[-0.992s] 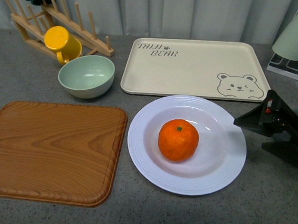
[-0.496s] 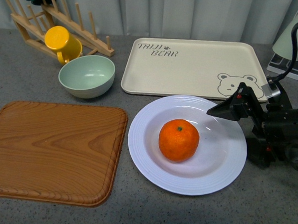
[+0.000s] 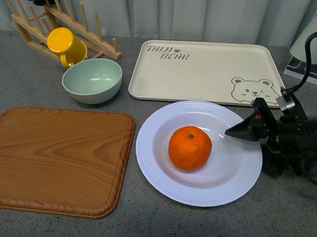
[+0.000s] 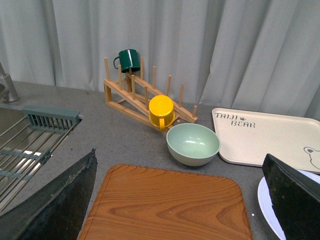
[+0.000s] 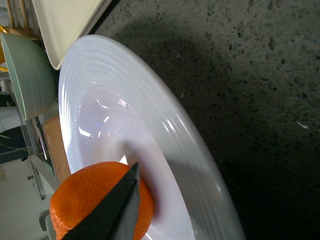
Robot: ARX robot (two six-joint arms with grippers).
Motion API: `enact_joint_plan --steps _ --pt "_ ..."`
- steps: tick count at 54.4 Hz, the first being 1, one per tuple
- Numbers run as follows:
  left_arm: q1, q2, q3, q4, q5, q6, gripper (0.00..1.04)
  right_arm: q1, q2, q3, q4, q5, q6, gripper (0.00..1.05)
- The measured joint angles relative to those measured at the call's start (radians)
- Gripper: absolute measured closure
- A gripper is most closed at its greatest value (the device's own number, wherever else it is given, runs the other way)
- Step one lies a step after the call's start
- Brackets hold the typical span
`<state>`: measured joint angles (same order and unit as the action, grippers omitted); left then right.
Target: Place orange and plate with both arms
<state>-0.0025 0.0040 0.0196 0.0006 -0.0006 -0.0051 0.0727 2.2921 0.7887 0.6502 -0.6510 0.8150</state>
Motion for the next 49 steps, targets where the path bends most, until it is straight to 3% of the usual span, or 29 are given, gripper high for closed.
enact_joint_plan --steps 12,18,49 --pt "0.000 0.000 0.000 0.000 0.000 0.000 0.06 -0.001 0.008 -0.018 0.016 -0.019 -0.008 0.91" --pt "0.000 0.000 0.000 0.000 0.000 0.000 0.06 -0.001 0.006 -0.017 0.034 -0.036 -0.008 1.00" --pt "0.000 0.000 0.000 0.000 0.000 0.000 0.06 -0.004 -0.044 -0.109 0.220 0.004 0.007 1.01"
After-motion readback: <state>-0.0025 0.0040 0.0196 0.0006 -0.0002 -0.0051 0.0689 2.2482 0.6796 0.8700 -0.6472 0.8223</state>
